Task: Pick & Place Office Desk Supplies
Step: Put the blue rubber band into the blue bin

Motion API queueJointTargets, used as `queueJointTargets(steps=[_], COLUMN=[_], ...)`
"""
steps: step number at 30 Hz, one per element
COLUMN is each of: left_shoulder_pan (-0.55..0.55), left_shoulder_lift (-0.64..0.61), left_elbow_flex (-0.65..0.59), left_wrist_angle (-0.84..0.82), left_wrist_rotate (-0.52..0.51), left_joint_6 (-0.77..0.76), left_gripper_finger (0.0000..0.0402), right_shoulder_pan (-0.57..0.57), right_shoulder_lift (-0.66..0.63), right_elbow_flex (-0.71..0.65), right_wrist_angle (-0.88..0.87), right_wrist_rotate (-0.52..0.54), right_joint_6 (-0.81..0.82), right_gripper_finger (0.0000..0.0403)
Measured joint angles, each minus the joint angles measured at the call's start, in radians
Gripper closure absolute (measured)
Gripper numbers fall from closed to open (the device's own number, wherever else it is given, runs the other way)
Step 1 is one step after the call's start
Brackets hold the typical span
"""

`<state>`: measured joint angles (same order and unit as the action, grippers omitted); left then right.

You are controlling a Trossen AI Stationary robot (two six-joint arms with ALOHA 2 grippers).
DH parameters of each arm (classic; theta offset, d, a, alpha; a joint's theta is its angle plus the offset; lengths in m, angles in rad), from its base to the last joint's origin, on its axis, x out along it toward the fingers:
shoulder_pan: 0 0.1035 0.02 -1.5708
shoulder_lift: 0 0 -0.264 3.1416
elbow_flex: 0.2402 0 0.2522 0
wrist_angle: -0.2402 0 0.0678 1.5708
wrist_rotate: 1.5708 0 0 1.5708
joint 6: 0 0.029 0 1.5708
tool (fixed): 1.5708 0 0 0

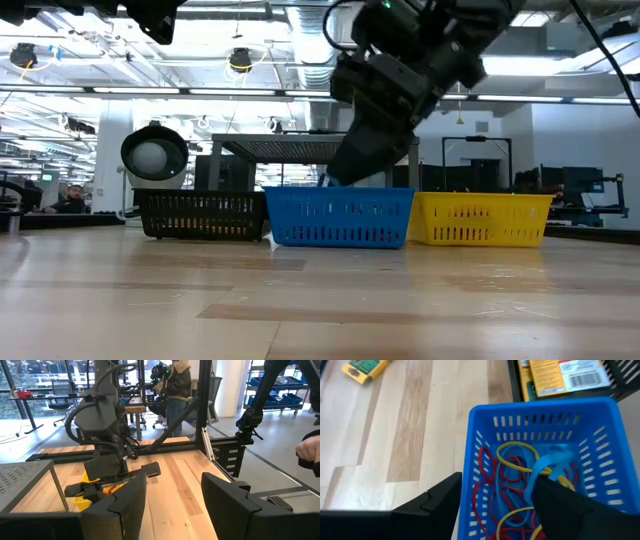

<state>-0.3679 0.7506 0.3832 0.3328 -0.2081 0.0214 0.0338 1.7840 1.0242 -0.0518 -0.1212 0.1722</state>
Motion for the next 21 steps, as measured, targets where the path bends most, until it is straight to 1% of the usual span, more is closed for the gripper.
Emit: queueJointTargets(steps=[6, 10, 13, 21], left_shoulder_pan=[0.000, 0.000, 0.000, 0.000], left_shoulder_lift=[0.000, 0.000, 0.000, 0.000], left_elbow_flex=[0.000, 0.000, 0.000, 0.000], left_wrist_angle=[0.000, 0.000, 0.000, 0.000], left_wrist_rotate=[0.000, 0.000, 0.000, 0.000], left_joint_6=[0.000, 0.000, 0.000, 0.000], left_gripper_finger=[0.0216, 0.0216, 0.0216, 0.0216], right_shoulder_pan=[0.006, 0.006, 0.012, 0.046], right_shoulder_lift=[0.000, 0.000, 0.000, 0.000], right_elbow_flex=[0.076, 0.099, 0.115, 0.119], right_wrist_angle=[-0.127, -0.211, -0.284, -0.311], right_wrist_rotate=[0.078, 0.085, 0.112, 0.185], right_joint_6=[-0.022, -0.022, -0.017, -0.026], right_gripper_finger=[0.0177, 0.0177, 0.0177, 0.0177])
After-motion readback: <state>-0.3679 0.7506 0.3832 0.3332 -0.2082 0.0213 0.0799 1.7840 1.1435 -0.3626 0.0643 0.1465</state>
